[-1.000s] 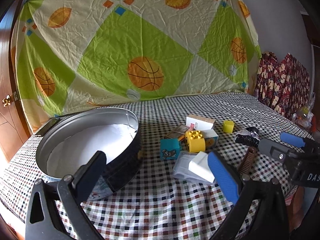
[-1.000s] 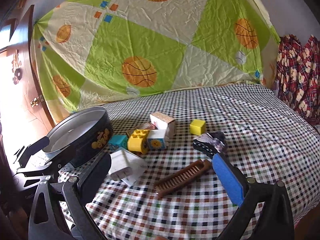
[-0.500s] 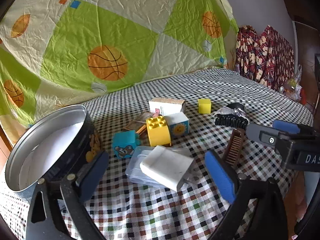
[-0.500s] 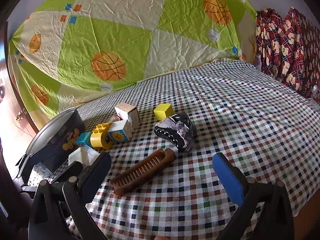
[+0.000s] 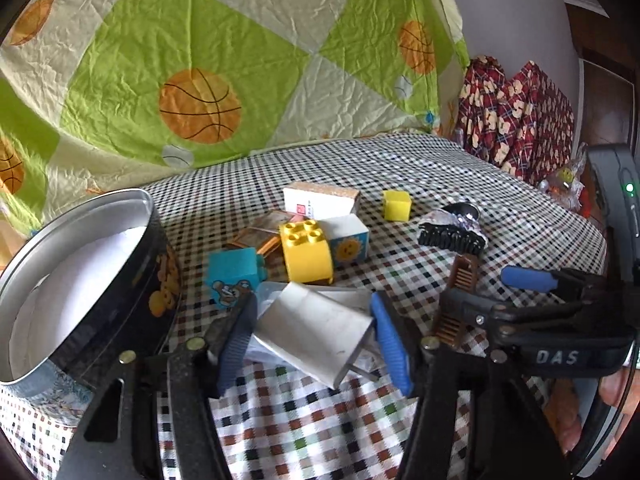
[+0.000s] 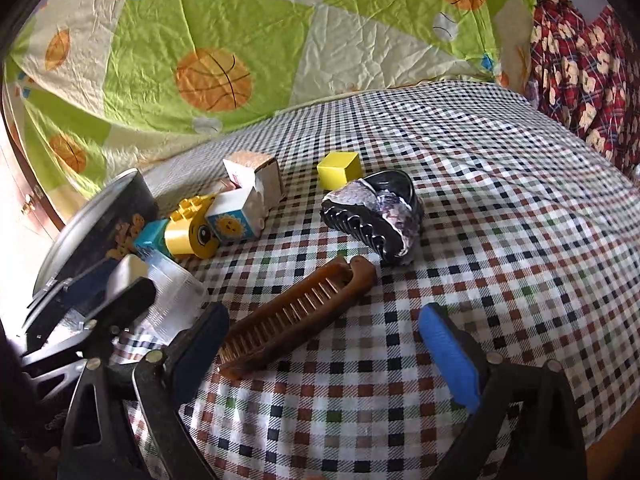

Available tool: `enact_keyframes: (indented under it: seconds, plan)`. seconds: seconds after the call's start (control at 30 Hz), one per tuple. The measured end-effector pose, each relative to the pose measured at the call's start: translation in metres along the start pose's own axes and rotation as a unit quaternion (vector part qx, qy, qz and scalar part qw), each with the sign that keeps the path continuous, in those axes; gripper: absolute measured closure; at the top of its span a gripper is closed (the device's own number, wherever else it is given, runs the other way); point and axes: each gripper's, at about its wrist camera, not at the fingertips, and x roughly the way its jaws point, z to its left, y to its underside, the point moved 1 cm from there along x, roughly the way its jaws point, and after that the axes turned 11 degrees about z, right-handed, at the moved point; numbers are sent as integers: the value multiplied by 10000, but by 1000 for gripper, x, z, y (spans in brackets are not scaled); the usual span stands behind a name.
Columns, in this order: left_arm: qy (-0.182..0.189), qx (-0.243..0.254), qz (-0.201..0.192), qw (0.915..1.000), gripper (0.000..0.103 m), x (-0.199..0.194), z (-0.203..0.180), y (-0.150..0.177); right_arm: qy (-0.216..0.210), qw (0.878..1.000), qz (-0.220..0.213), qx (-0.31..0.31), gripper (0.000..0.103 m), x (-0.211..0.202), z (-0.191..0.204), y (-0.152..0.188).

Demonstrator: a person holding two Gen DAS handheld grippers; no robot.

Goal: Organize rigid objects
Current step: 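Grasp the white plug with left tool while right tool grasps the brown comb, then carry the white plug and brown comb over the round tin with both tools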

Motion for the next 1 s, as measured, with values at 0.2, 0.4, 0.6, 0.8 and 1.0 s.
enact_keyframes:
  seconds: [0.2, 0.4, 0.6, 0.8, 1.0]
  plan:
    - [-212, -226, -172, 9994, 44, -6, 22, 1, 62, 9998, 155, -128, 29, 8, 12, -10]
    - [-106, -366, -241, 9990, 44, -7, 32, 4, 483, 9964, 115, -681, 35, 16, 34, -8]
    - [-43, -366, -382, 9986, 44, -11, 32, 6, 368, 9964, -63, -757, 62, 12, 32, -4]
    - [70, -485, -432, 9979, 44, -14, 37, 8, 494, 9909, -172, -1243, 86, 12, 50, 4]
    - [76, -593, -603, 9964, 44, -19, 40, 11, 444, 9891, -393, -1345, 86, 7, 50, 7]
